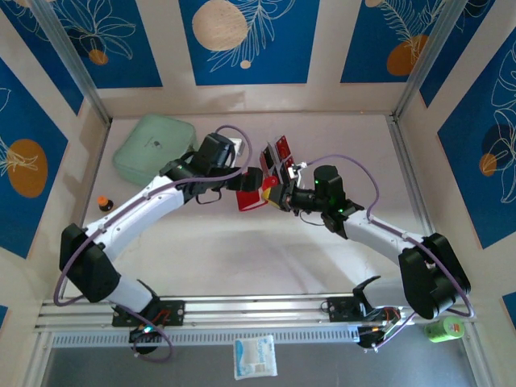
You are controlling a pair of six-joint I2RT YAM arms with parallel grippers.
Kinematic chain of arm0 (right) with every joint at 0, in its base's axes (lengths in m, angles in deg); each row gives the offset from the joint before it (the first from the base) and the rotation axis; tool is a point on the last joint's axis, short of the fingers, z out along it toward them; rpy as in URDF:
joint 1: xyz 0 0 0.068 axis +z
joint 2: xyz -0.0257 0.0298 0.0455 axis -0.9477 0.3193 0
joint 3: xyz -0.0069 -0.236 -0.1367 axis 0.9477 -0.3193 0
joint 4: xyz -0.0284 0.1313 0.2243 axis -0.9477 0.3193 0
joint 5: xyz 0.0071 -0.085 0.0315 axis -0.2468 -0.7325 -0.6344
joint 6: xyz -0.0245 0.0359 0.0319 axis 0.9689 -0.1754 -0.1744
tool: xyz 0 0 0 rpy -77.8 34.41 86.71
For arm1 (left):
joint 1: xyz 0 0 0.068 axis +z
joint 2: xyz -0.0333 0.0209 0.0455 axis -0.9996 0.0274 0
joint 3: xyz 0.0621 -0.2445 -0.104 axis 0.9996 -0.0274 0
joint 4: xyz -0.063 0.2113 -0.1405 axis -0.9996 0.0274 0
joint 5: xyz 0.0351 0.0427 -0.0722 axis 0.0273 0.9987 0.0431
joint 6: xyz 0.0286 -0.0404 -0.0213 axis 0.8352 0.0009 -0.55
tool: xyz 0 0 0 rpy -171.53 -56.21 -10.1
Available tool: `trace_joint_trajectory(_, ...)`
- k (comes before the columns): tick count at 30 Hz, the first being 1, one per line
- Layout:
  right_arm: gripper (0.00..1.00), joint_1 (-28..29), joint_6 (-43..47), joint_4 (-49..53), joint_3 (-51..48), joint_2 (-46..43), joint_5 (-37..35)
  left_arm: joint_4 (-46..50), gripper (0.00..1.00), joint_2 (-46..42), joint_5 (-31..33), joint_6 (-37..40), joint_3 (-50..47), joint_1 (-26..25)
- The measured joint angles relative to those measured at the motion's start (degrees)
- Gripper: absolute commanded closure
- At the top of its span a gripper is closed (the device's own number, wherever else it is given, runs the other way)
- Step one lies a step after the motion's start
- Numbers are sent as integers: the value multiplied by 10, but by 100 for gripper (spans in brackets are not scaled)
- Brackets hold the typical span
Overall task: Put the credit cards into the card holder
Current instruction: Open the card holder at the bottom-center of the table.
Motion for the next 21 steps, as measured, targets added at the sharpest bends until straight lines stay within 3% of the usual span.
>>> trace_joint_trajectory(9,100,1,0,2,0,0,-9,36,0,47,44,32,38,-38)
trace_joint_trajectory(21,100,-3,0,6,-21,0,-13,64,0,46,107,51,36,-42)
